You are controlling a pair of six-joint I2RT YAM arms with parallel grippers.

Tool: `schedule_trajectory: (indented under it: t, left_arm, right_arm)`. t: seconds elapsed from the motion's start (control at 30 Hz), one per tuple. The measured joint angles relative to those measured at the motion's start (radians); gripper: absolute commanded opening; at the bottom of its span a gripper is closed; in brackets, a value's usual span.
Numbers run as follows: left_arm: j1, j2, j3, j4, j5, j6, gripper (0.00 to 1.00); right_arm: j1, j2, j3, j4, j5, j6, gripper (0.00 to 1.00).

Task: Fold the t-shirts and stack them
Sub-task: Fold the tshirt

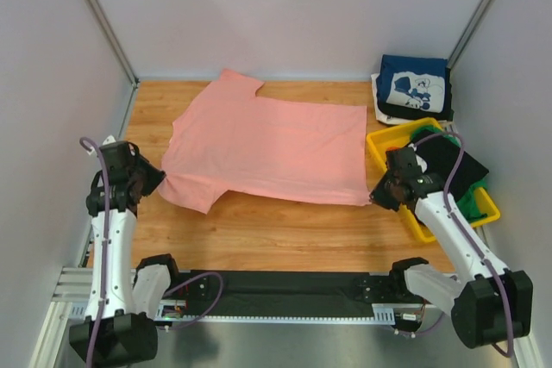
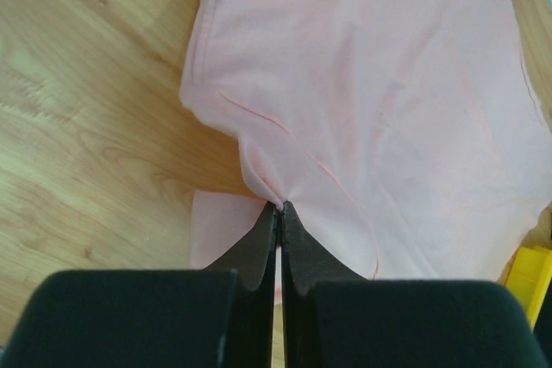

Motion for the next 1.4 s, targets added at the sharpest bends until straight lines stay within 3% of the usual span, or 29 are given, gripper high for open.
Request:
schedule_trajectory:
  t: [0.27,0.5,0.53,0.6,0.63,0.7,0.73,0.8,0.83,0.93,1.0,1.1,1.17,1.2,1.3,1.4]
  left_arm:
    - [-0.001,0.394,0.225,0.055,0.068,0.016,0.0]
    - [-0.008,0.794,0.537,0.058,0.124,0.046,0.02]
    - [-0.013,0.871,0.615,0.046,0.132,0.053,0.11]
    - [-0.027,1.042,0.83,-0.016,0.158,0.083,0.17]
    - [-0.038,1.149,0.968,-0.054,0.177,0.097,0.35]
    - [-0.059,1.365,1.286,-0.145,0.209,0.136,0.5]
    - [-0.07,1.471,1.429,-0.163,0.219,0.151,0.58]
    - [-0.084,1.614,1.622,-0.232,0.238,0.172,0.6]
    - [-0.092,1.647,1.641,-0.267,0.241,0.179,0.61]
    - [-0.104,1.594,1.458,-0.29,0.237,0.187,0.6]
    - [-0.1,1.469,1.209,-0.257,0.223,0.185,0.59]
    - [-0.072,1.24,0.887,-0.198,0.203,0.18,0.61]
    - [-0.05,1.1,0.759,-0.171,0.193,0.178,0.64]
    - [-0.037,1.032,0.706,-0.141,0.186,0.176,0.73]
    - [-0.011,0.886,0.587,-0.053,0.154,0.156,0.9]
    - [-0.008,0.843,0.49,0.024,0.151,0.128,0.94]
  right_arm:
    - [-0.003,0.296,0.236,0.027,0.03,-0.025,0.0]
    - [-0.033,0.593,0.443,0.064,0.029,-0.053,0.0]
    - [-0.037,0.64,0.481,0.069,0.028,-0.056,0.0]
    - [-0.055,0.717,0.544,0.074,0.027,-0.059,0.0]
    - [-0.066,0.772,0.594,0.072,0.025,-0.06,0.0]
    - [-0.086,0.854,0.676,0.066,0.027,-0.061,0.0]
    - [-0.096,0.893,0.723,0.056,0.028,-0.062,0.2]
    - [-0.116,0.97,0.822,0.035,0.016,-0.063,0.49]
    - [-0.121,0.999,0.871,0.018,0.008,-0.068,0.7]
    - [-0.124,1.036,0.956,-0.006,0.001,-0.1,0.78]
    - [-0.121,1.011,0.944,-0.018,0.006,-0.114,0.78]
    - [-0.112,0.904,0.835,-0.004,0.015,-0.121,0.77]
    - [-0.1,0.795,0.727,-0.009,0.018,-0.121,0.77]
    - [-0.093,0.75,0.684,0.0,0.018,-0.121,0.76]
    - [-0.056,0.62,0.557,0.015,0.011,-0.117,0.73]
    - [-0.028,0.579,0.447,0.065,-0.014,-0.113,0.69]
